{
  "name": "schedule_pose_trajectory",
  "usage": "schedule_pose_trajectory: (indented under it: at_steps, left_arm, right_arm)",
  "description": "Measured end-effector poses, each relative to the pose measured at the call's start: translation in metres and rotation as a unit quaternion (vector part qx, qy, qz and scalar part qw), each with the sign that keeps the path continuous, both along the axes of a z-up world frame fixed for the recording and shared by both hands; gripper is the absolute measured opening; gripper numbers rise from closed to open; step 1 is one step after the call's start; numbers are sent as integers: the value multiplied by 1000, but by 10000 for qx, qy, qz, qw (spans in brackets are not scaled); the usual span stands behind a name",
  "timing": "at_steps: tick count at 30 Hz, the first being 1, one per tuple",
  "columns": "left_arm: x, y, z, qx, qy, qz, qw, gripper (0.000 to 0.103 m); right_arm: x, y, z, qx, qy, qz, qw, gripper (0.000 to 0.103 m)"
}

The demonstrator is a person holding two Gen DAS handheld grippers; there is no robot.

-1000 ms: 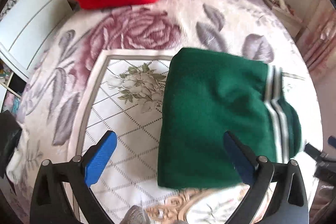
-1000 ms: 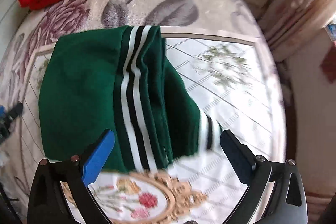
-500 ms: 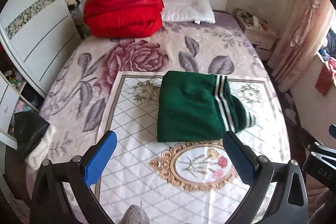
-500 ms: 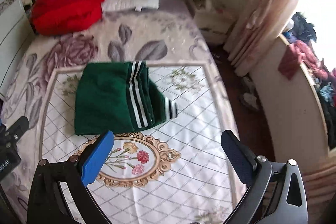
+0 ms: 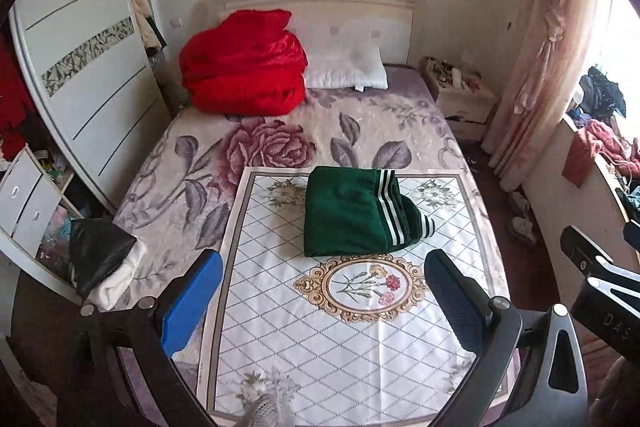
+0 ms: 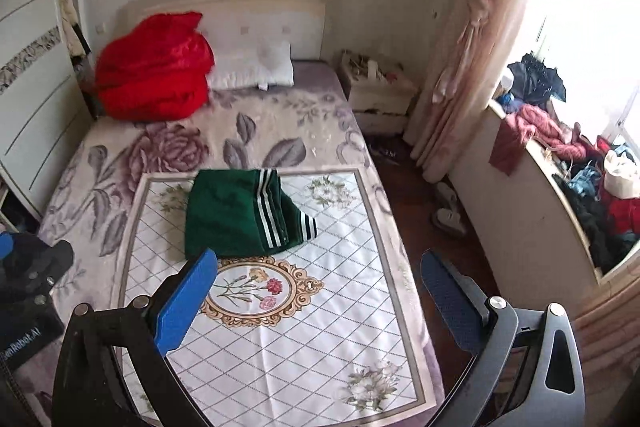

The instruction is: Fold large clothes

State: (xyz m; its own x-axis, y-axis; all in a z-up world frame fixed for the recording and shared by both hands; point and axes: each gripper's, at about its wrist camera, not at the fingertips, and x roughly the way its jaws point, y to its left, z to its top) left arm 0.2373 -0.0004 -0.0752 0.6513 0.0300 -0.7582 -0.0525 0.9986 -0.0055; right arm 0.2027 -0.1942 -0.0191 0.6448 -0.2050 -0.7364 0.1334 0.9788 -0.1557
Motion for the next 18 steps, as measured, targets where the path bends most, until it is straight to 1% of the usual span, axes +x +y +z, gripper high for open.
schedule_pose_trajectory:
  at_steps: [4,7,11,15,18]
  left_arm:
    - [-35,0,26,-38,-169,14,9998,103]
    - [-51,0,39,-40,-265,8,9996,103]
    - [-68,1,53,62,-400,92,9991,103]
    - [-77,-2,62,156,-416,172,9989,103]
    - [-81,-3,68,129,-437,216,9987,103]
  right_arm:
    - [-42,3,36,1,-242,49,9997,103]
    - [-65,3,55,33,-329,86,9994,103]
    - [-96,6,76,14,-455,139,9989,103]
    - [-111,6,90,48,-470,185,9987,103]
    - [-113,3,97,74,-410,232,9989,103]
